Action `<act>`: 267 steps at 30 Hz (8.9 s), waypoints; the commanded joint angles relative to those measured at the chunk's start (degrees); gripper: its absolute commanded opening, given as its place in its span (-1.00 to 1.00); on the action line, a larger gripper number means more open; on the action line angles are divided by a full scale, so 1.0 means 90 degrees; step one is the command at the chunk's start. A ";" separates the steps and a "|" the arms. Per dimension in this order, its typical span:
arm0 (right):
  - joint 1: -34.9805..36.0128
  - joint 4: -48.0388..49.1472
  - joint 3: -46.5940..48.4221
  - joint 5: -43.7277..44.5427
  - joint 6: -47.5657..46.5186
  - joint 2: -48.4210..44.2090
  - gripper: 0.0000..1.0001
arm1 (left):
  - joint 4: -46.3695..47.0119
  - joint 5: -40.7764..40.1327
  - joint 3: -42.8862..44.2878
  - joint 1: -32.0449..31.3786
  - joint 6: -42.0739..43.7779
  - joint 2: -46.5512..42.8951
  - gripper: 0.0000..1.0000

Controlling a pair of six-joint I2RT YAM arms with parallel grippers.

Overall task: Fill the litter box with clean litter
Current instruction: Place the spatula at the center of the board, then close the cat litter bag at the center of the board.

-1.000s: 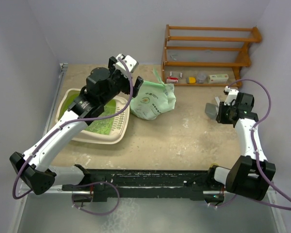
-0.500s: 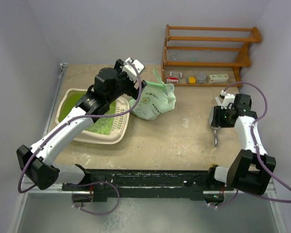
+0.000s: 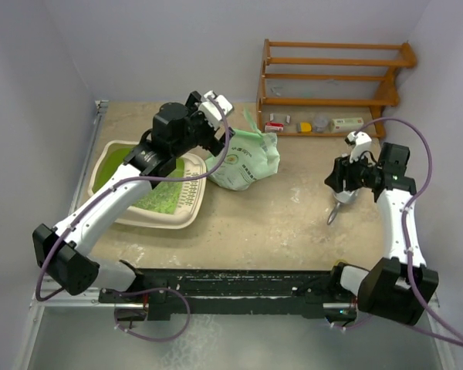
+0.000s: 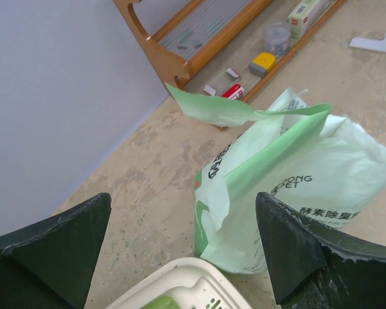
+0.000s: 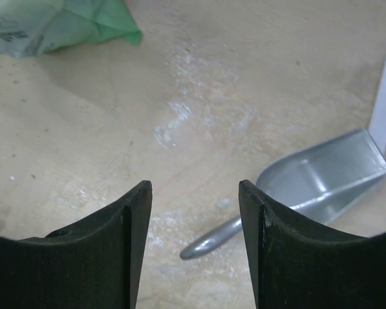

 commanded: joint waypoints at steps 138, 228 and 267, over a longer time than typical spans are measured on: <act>0.2660 -0.1129 0.2915 -0.3055 -0.2819 0.3291 -1.00 | 0.0649 0.4729 -0.2031 0.2629 -0.0396 -0.0730 0.00; 0.1664 -0.6552 0.4312 -0.1950 -0.1964 0.4505 -1.00 | -0.0444 0.0576 -0.0588 -0.1732 0.2599 -0.0353 -0.17; 0.1778 -0.6452 0.4173 -0.0838 -0.3063 0.4098 -0.82 | -0.3105 0.0187 0.1446 -0.1208 0.5110 0.2667 -0.94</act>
